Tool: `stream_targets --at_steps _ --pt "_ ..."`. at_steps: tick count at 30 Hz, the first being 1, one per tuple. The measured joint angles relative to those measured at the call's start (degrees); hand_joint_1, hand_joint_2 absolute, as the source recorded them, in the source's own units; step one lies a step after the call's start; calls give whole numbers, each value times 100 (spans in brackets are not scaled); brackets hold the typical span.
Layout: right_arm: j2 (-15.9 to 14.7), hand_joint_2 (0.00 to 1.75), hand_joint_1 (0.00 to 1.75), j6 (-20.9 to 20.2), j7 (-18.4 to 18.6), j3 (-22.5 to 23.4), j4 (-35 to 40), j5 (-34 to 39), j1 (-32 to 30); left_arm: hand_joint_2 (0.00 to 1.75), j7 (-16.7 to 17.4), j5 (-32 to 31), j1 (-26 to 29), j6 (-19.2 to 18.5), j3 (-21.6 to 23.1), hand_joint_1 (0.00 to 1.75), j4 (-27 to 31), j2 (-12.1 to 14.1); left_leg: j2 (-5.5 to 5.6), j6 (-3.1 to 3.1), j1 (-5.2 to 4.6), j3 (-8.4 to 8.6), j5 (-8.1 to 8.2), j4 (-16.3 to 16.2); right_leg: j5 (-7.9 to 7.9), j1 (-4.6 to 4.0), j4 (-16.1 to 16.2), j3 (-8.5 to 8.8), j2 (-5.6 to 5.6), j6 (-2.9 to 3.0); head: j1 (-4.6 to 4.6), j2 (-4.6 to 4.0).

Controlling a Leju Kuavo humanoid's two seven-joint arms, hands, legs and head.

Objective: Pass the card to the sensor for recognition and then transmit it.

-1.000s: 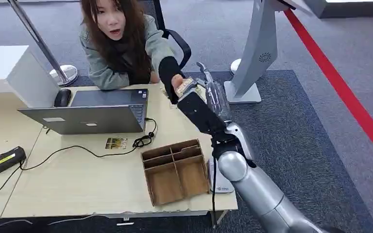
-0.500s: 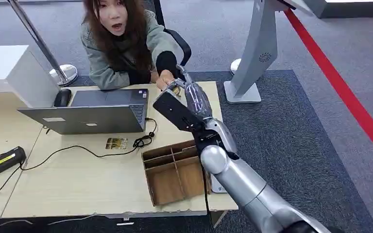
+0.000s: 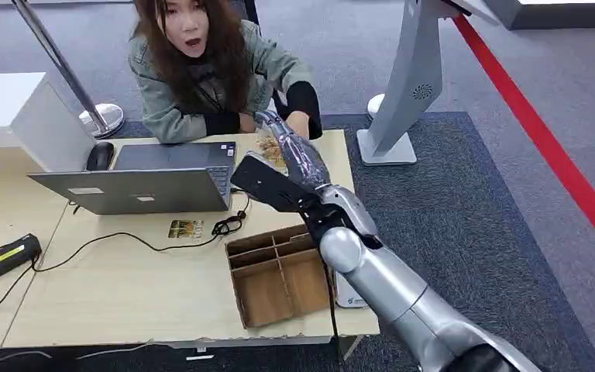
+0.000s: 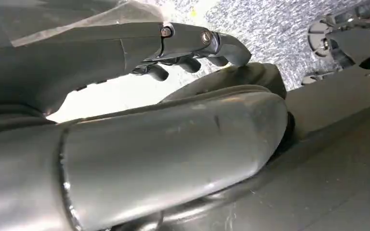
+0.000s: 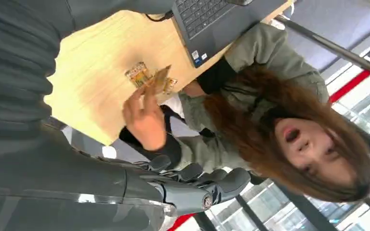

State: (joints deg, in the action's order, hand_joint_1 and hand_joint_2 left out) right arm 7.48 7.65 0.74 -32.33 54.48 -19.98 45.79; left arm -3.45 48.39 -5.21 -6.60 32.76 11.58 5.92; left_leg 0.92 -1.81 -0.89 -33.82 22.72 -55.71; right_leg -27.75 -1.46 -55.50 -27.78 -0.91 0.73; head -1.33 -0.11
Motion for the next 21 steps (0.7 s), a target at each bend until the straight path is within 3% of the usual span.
stream_targets --at_steps 11,18,21 --pt "-787 175 5 -925 254 -155 1025 680 16 0 0 101 17 -11 0 0 0 50 0 -1 -2 0 1 -2 1 1 1 2 -1 -1 0 0" --pt "-1004 175 3 -1329 437 -527 1106 371 23 0 0 186 14 -20 0 0 0 87 1 -1 -1 0 0 -2 1 0 0 4 0 -1 0 0" --pt "-1045 175 14 -1395 455 -767 1096 271 29 0 0 221 9 -17 0 0 0 94 1 -1 -1 0 1 -1 1 0 0 4 0 -1 0 0"
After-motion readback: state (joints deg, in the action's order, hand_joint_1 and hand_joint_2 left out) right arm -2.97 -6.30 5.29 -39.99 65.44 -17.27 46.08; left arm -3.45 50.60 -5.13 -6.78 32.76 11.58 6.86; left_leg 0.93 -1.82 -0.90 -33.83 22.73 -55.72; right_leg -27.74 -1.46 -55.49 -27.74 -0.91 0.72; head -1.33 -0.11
